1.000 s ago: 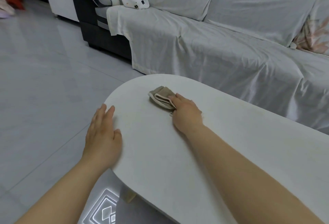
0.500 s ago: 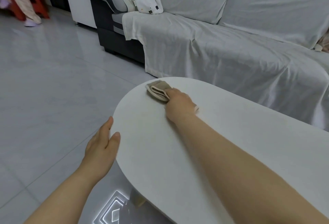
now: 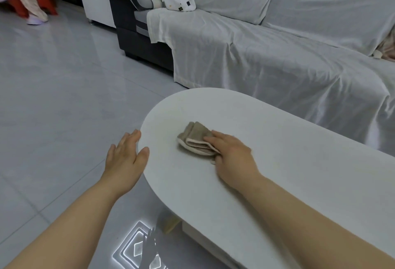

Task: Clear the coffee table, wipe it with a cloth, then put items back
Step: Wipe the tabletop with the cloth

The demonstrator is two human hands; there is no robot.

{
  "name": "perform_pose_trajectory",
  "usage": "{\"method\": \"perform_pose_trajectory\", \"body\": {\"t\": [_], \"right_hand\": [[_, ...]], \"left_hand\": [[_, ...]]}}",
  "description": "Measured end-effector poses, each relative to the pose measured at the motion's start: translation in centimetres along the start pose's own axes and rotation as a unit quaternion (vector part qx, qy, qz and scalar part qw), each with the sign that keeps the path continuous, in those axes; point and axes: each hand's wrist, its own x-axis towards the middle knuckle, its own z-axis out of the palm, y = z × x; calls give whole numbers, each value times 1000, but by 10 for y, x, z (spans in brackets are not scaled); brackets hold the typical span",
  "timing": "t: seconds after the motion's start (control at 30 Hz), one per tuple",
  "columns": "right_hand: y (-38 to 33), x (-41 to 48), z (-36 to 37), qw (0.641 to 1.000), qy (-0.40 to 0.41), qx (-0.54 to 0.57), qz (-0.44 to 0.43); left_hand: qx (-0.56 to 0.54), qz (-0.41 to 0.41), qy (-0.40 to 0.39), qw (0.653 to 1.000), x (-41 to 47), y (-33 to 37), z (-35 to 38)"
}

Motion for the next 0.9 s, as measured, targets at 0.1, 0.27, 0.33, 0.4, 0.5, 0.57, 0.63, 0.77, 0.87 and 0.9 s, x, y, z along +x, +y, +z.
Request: {"method": "perform_pose_trajectory", "body": {"t": [0.1,0.27,0.33,0.4,0.5,0.57,0.63,0.77,0.87,0.9], "right_hand": [[-31,-32,11,996,-44,20,-73],[7,-76,-26,990,-77,-20,-120],[32,-84,-45,999,-46,-4,-11],[42,-91,-50,997,21,2,69],[15,-105,-41,999,14,-11,37],[-14,-121,-34,997,-28,-42,-66],[-30,-131,-35,987,-74,-94,-112],[-28,-126,-52,988,-148,29,-27],[-19,-115,-64,898,-141,368,194],[-10,-112,-66,866,-129,423,234]], "left_hand": [[41,-3,-3,999,-2,7,-5],[149,82,-5,985,0,25,-10],[148,114,-32,982,-3,37,-3],[164,122,-68,977,-7,45,7],[201,119,-79,969,-9,47,11],[210,113,-82,968,-10,48,10],[213,111,-89,967,-11,50,9],[217,108,-91,966,-12,53,8],[213,107,-82,968,-12,53,8],[213,108,-81,968,-13,53,9]]}}
